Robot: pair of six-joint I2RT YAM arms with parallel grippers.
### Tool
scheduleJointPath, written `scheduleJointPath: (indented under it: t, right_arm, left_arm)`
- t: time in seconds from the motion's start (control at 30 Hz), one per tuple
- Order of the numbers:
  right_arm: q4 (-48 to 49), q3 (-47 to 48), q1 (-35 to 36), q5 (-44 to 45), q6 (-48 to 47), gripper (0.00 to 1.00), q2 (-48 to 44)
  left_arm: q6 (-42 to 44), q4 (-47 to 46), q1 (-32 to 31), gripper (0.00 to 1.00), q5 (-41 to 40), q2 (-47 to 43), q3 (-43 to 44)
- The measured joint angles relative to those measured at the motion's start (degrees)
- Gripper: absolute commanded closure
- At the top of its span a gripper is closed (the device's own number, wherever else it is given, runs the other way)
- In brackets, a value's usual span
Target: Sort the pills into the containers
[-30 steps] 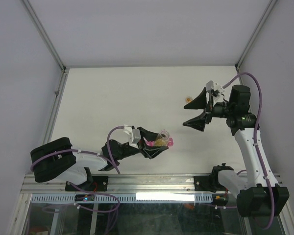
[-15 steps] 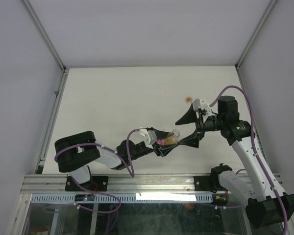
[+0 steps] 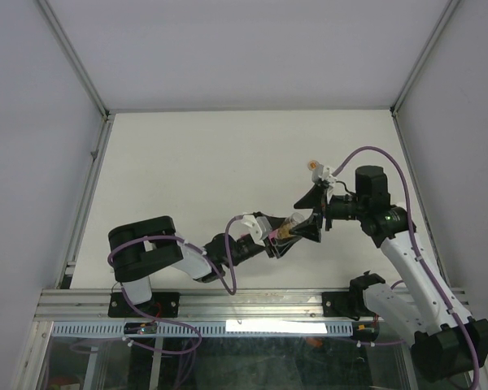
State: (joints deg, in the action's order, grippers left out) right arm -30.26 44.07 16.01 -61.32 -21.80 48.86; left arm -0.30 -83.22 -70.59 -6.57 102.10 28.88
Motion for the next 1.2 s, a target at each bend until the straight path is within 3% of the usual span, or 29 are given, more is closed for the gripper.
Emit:
scheduleJointPath:
  t: [0.13, 0.6, 0.7, 0.8, 0.9, 0.97, 1.2]
  right_arm:
    - [0.6, -0.9, 0.0, 2.0, 0.9, 0.2, 0.0]
    - [0.9, -1.8, 0.9, 3.7, 3.3, 0.28, 2.0]
    - [0.9, -1.8, 1.2, 3.7, 3.8, 0.37, 2.3]
    - [1.2, -1.8, 1.5, 4.3, 4.0, 0.53, 2.7]
    - [1.2, -1.8, 1.6, 5.0, 4.0, 0.71, 3.2]
    - [1.2, -1.8, 1.6, 5.0, 3.8, 0.78, 3.4]
    - [1.0, -1.8, 1.7, 5.1, 3.5, 0.84, 3.1]
  left_arm:
    - [0.3, 0.0, 0.0, 1.0, -1.2, 0.0, 0.3]
    - [1.5, -0.1, -1.0, 1.0, -3.5, 0.4, 1.8]
    - [1.8, -0.1, -1.1, 1.0, -4.1, 0.8, 2.3]
    - [2.3, -0.1, -1.1, 0.99, -5.0, 1.1, 2.6]
    - [2.6, -0.1, -1.1, 0.92, -5.6, 1.5, 2.7]
    - [2.7, -0.1, -1.2, 0.81, -6.0, 1.7, 2.7]
    - [2.7, -0.2, -1.5, 0.3, -6.6, 1.7, 2.7]
